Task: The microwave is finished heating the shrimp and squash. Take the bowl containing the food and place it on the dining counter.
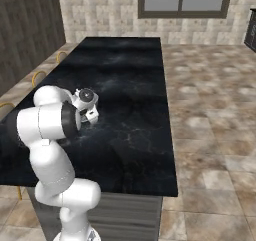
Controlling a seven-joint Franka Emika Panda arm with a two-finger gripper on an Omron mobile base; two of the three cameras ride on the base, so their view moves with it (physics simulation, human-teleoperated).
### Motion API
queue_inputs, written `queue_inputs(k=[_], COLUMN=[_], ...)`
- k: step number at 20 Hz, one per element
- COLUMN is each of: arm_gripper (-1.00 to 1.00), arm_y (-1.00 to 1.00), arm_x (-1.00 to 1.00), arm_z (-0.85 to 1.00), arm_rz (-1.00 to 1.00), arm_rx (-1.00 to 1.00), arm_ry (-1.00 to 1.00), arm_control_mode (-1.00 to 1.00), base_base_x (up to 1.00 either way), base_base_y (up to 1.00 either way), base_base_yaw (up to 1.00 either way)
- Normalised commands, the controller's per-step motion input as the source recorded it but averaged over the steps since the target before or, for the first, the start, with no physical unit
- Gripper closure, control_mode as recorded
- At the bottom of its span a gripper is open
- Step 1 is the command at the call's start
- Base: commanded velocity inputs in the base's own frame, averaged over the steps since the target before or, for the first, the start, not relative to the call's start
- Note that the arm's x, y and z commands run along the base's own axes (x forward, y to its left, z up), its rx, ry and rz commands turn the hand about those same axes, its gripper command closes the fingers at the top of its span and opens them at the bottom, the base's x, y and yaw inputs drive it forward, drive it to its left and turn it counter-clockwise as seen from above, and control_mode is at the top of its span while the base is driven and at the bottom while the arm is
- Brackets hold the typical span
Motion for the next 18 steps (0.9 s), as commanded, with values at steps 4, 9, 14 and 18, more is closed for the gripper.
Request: queue_inputs(k=[4,9,14,18], arm_gripper=[1.00,1.00,1.00,-1.00], arm_y=[-0.03,-0.10,-0.04,0.02], arm_x=[0.45,0.24,0.25,0.02], arm_z=[-0.60,-0.31,-0.19,0.06], arm_rz=[0.00,0.00,0.00,-0.03], arm_rx=[0.00,-0.01,-0.01,0.00], arm_ry=[0.11,0.05,0.01,0.04], arm_control_mode=[-1.00,-1.00,-1.00,-1.00], base_base_x=[0.00,0.00,0.00,0.00], base_base_y=[0.00,0.00,0.00,0.00], base_base_yaw=[0.00,0.00,0.00,0.00])
